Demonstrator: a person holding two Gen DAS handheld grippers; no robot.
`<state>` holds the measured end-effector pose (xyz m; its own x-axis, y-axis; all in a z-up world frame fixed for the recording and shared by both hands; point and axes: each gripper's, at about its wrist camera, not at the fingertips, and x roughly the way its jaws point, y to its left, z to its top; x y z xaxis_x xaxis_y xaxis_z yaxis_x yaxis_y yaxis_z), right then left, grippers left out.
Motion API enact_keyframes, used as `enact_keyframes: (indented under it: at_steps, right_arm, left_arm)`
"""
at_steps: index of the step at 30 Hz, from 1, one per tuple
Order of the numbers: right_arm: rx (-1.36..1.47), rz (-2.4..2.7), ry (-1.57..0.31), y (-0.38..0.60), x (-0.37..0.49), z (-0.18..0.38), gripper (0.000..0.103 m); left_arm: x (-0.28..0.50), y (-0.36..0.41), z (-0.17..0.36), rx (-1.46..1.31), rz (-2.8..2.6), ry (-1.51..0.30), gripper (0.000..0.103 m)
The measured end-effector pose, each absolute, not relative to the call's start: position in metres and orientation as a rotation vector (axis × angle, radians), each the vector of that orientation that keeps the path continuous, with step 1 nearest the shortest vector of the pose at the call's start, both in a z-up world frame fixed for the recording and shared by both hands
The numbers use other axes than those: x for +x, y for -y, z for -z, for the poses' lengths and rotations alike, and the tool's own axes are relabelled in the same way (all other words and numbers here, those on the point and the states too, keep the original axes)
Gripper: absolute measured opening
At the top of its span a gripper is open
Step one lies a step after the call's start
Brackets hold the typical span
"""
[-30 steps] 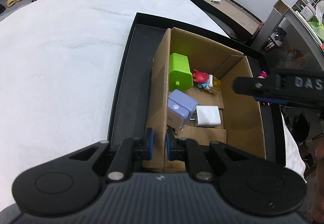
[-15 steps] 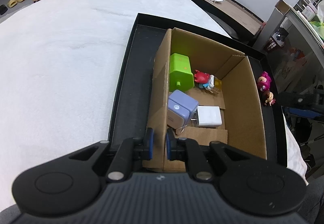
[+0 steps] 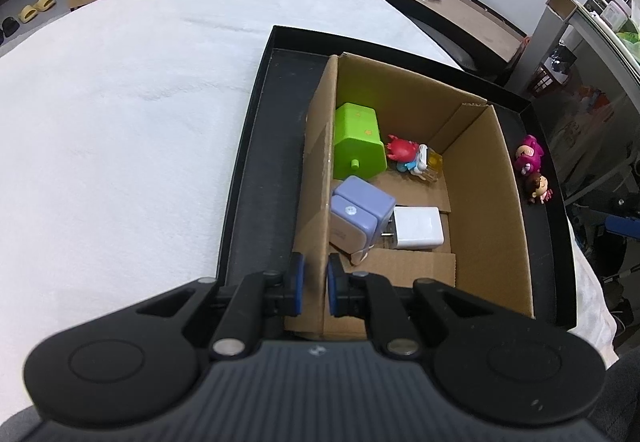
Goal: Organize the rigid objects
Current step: 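Move the right gripper to the brown-haired doll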
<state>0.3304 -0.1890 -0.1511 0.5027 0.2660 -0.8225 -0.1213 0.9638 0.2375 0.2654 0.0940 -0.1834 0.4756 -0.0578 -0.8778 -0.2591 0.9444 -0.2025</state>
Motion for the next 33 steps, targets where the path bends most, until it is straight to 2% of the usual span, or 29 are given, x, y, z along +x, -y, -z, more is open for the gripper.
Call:
enact_keyframes:
  at_steps: [16, 33]
  right_arm:
    - [0.402, -0.208, -1.042, 0.24, 0.359, 0.2, 0.069]
    - [0.403, -0.159, -1.027, 0.226, 0.396, 0.239, 0.069]
  left_arm:
    - [0.269, -0.085, 0.184, -0.305, -0.186, -1.098, 0.01]
    - [0.272, -0.078, 0.189, -0.259, -0.217, -1.143, 0.01]
